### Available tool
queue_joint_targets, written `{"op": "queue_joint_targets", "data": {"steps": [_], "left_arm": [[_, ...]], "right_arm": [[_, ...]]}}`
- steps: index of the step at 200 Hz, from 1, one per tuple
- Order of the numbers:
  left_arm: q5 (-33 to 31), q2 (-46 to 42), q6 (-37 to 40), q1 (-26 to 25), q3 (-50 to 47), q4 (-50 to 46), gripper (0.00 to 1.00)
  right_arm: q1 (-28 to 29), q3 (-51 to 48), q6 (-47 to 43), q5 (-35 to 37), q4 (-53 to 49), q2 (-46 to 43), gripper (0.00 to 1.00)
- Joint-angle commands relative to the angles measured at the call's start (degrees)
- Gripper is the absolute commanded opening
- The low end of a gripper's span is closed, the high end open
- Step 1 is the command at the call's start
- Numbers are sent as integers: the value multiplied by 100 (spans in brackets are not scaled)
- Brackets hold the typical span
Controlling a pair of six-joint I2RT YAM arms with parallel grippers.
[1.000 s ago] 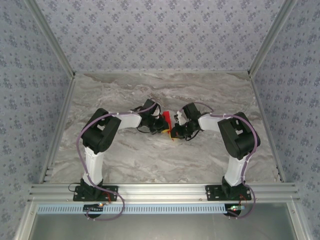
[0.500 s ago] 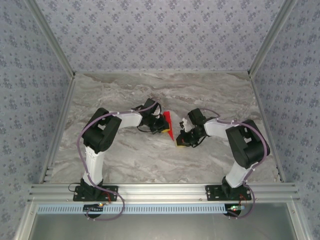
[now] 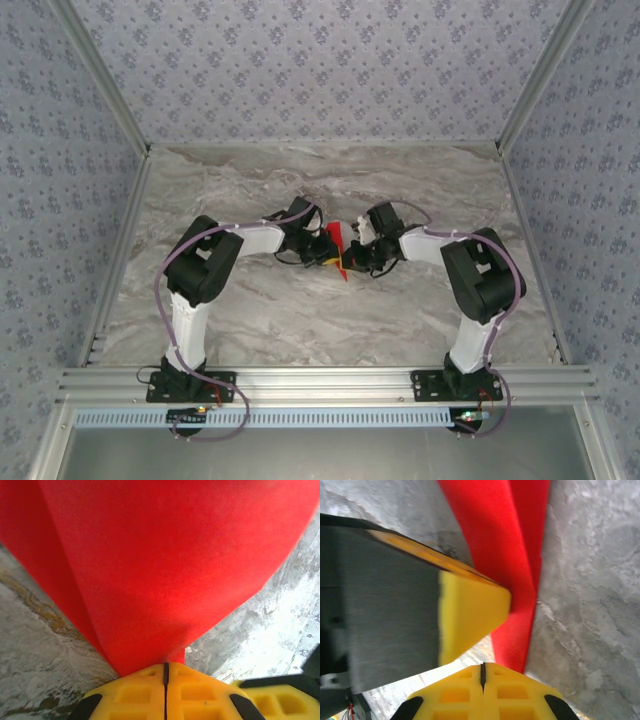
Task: Fold a paper plane with a square sheet of paper (pick it up from the middle)
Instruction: Fold the wing for the fifth time at the center of the table.
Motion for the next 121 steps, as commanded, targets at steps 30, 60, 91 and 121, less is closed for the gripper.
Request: {"op": "queue_joint_targets", "data": {"steps": [30, 60, 91, 121], "left_arm": [[-333, 54, 441, -1, -13, -199, 9], [-269, -43, 1042, 12, 217, -329, 14], [-243, -215, 1894, 65, 532, -563, 20], [-117, -266, 2380, 164, 514, -397, 27]], "right_arm": [[-22, 0, -227, 252, -261, 338, 0], [-27, -3, -569, 574, -818, 446, 0], [-41, -22, -644, 699, -1027, 509, 0], [-36, -14, -628, 719, -1040, 529, 0]]}}
